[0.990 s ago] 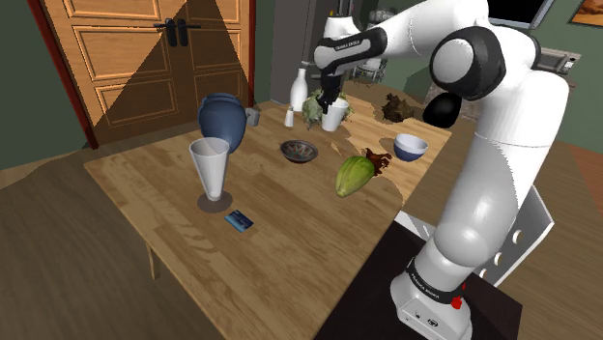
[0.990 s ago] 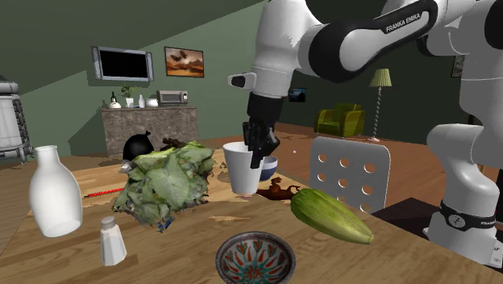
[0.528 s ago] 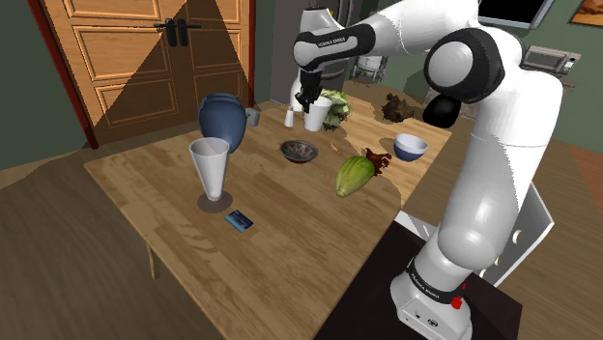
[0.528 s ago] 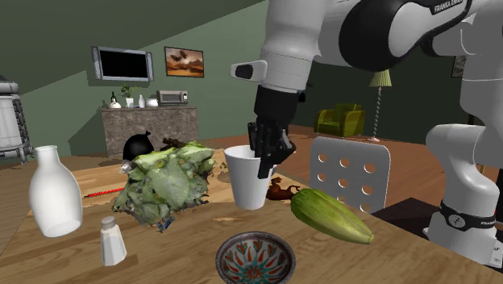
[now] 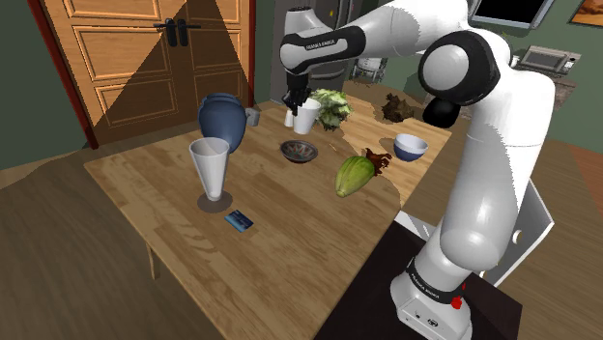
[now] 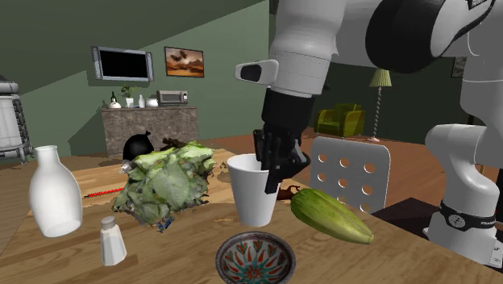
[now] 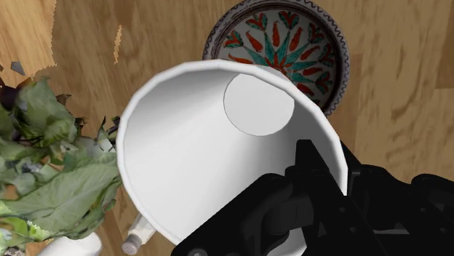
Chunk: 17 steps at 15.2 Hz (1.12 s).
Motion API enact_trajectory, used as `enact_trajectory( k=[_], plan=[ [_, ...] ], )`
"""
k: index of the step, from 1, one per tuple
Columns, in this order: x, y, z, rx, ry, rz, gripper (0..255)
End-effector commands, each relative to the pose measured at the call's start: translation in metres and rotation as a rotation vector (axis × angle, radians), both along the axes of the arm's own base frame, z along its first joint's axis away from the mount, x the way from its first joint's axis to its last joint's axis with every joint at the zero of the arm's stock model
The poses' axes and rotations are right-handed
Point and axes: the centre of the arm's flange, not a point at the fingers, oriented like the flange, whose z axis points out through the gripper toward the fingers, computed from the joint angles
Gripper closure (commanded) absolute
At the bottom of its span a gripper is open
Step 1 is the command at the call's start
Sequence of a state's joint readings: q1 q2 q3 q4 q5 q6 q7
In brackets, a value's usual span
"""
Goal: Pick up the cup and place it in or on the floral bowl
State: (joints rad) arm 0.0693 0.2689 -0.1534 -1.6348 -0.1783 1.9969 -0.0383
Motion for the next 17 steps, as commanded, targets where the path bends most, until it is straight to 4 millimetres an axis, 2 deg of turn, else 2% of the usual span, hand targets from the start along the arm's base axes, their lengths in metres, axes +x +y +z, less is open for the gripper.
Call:
enact_trajectory(
  k=[1,16,17],
  plan=[
    [0.000,0.001,-0.010,0.000,-0.001,0.000,255],
    [0.000,0.001,-0.091,0.000,-0.001,0.000,255],
    [0.000,0.001,-0.091,0.000,-0.001,0.000,255]
  ],
)
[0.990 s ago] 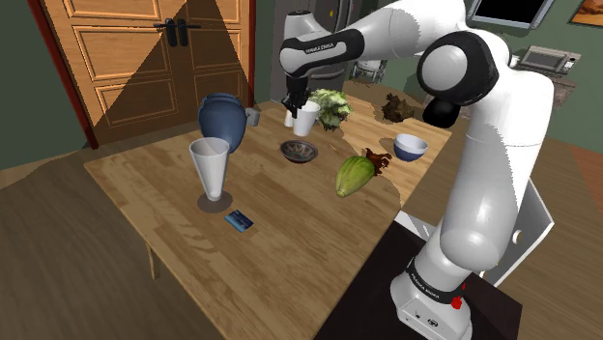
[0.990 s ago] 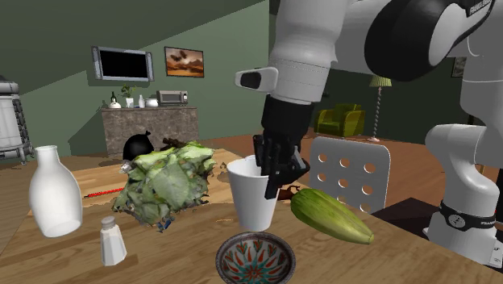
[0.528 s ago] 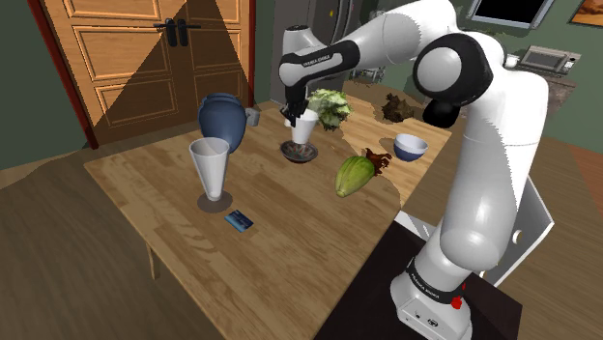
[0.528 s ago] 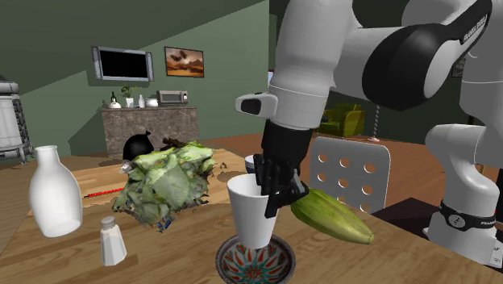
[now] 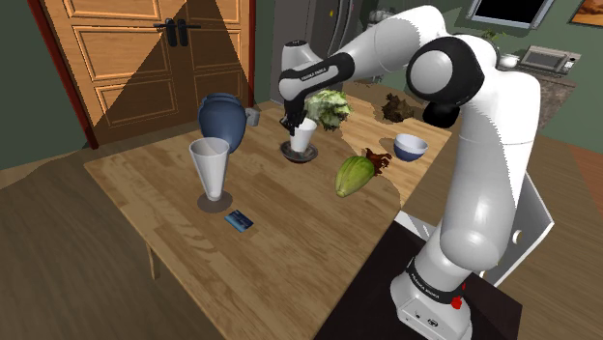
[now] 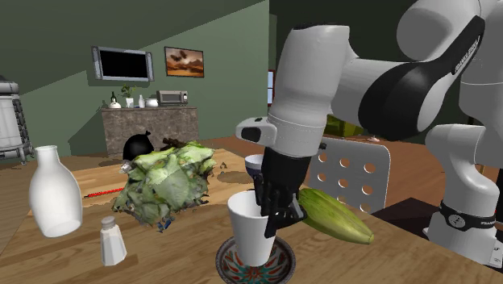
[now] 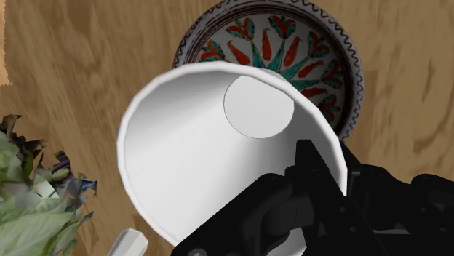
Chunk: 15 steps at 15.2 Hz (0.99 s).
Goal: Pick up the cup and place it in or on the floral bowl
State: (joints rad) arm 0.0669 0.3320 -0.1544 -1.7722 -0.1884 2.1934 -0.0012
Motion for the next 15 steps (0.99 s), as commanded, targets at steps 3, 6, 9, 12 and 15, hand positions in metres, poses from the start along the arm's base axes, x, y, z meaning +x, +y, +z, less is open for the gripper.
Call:
enact_trajectory(
  k=[3,6,9,12,15],
  plan=[
    [0.000,0.000,-0.003,0.000,-0.001,0.000,255],
    [0.000,0.000,-0.003,0.000,-0.001,0.000,255],
    [0.000,0.000,-0.003,0.000,-0.001,0.000,0],
    [0.000,0.000,-0.003,0.000,-0.001,0.000,0],
    [-0.002,0.005,0.022,0.000,-0.001,0.000,0]
  ],
)
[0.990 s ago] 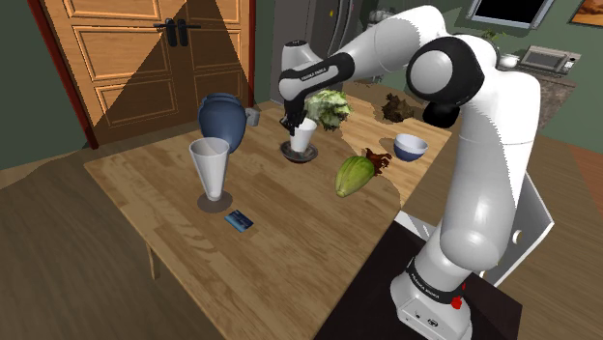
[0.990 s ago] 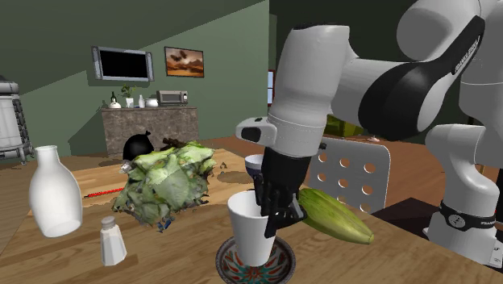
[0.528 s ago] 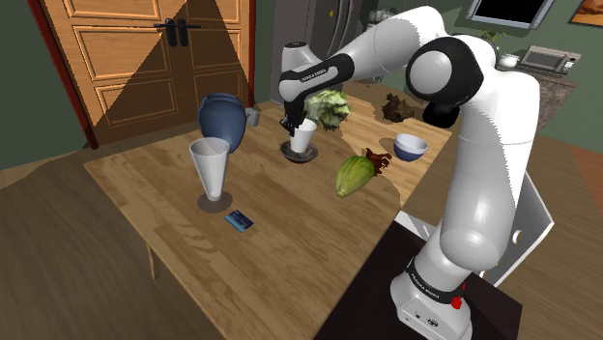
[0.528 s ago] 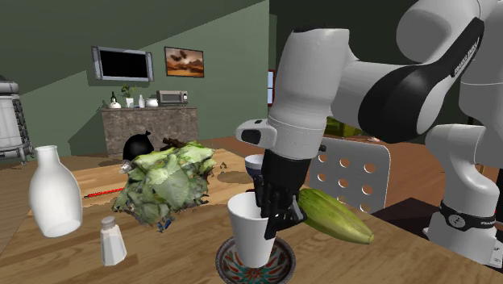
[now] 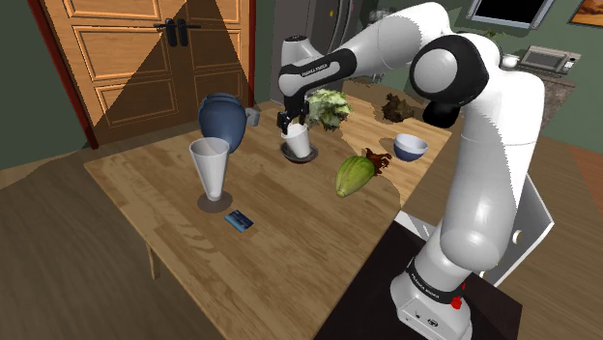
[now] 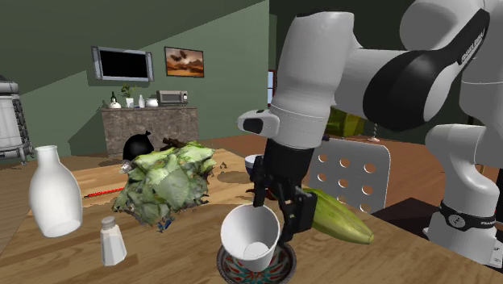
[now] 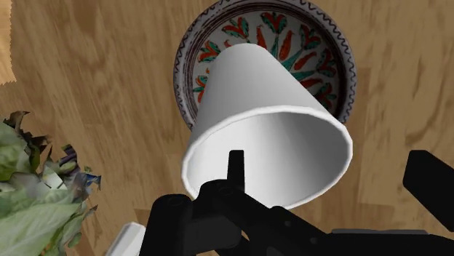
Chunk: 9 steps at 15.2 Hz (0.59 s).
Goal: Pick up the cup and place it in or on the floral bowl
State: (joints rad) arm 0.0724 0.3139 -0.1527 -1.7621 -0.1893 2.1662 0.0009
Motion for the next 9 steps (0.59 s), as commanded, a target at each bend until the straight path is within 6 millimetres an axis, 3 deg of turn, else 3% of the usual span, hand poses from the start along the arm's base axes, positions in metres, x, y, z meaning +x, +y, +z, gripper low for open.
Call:
enact_trajectory(
  k=[1,2,9],
  plan=[
    [-0.002,0.004,0.022,0.000,0.001,0.000,0],
    [-0.003,0.006,0.032,0.000,0.001,0.000,0],
    [-0.003,0.006,0.032,0.000,0.001,0.000,0]
  ],
)
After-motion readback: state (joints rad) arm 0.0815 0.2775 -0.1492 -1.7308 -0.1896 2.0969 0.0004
